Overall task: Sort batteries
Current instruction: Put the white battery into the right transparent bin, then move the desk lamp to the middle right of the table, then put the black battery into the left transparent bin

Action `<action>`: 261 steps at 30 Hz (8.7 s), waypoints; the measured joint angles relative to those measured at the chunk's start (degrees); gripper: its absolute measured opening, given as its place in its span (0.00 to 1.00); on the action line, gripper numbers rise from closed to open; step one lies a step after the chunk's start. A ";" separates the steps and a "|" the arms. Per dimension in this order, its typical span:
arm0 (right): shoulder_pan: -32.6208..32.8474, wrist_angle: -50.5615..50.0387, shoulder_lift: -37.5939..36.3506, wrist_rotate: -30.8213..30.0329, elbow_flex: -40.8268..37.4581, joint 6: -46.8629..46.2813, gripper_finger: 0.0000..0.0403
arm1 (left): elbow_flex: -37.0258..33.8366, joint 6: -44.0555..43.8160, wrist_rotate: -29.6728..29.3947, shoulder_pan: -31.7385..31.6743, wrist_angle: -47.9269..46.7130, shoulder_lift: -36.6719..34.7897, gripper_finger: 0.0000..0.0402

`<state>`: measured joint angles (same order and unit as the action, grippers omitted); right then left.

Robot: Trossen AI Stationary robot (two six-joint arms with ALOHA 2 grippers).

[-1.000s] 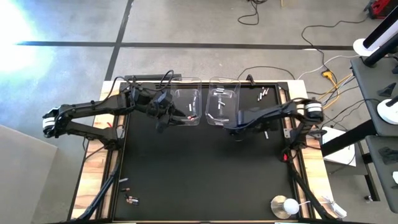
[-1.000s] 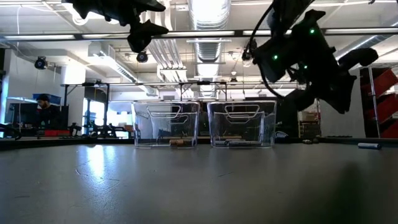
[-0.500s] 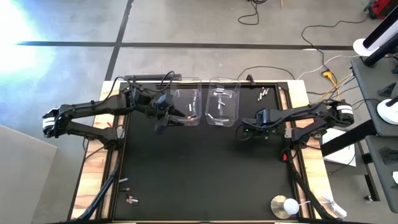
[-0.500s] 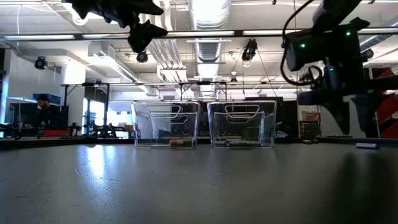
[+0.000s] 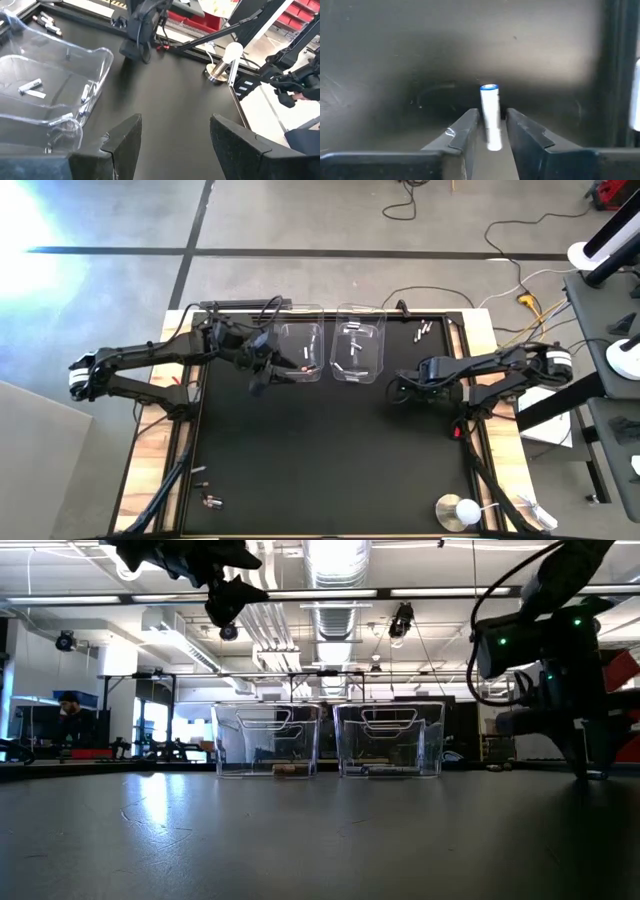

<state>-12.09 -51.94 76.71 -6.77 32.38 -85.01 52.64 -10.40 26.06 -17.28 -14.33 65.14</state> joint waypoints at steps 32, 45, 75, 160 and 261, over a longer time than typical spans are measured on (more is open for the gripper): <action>0.91 -8.73 0.64 1.77 9.12 5.48 0.06 | 0.00 -3.62 -0.02 0.00 2.78 -17.57 0.53; 0.13 -21.47 2.50 -11.48 38.56 11.79 0.06 | 0.00 -0.08 -3.70 0.00 -1.55 -23.90 0.53; -13.48 -18.59 46.28 10.25 74.19 60.61 0.06 | -0.04 -6.73 -9.02 0.00 -16.59 -29.78 0.53; 76.86 -28.93 22.22 9.04 60.73 12.00 0.83 | -8.55 -14.13 -12.04 9.92 40.25 -9.24 0.53; 42.78 -32.23 -10.01 -1.33 31.04 -2.19 0.87 | -8.55 -13.95 -8.52 15.37 24.53 -18.97 0.53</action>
<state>30.69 -84.17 66.70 -8.10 63.42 -87.20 44.10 -24.35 17.54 -1.91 10.20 46.17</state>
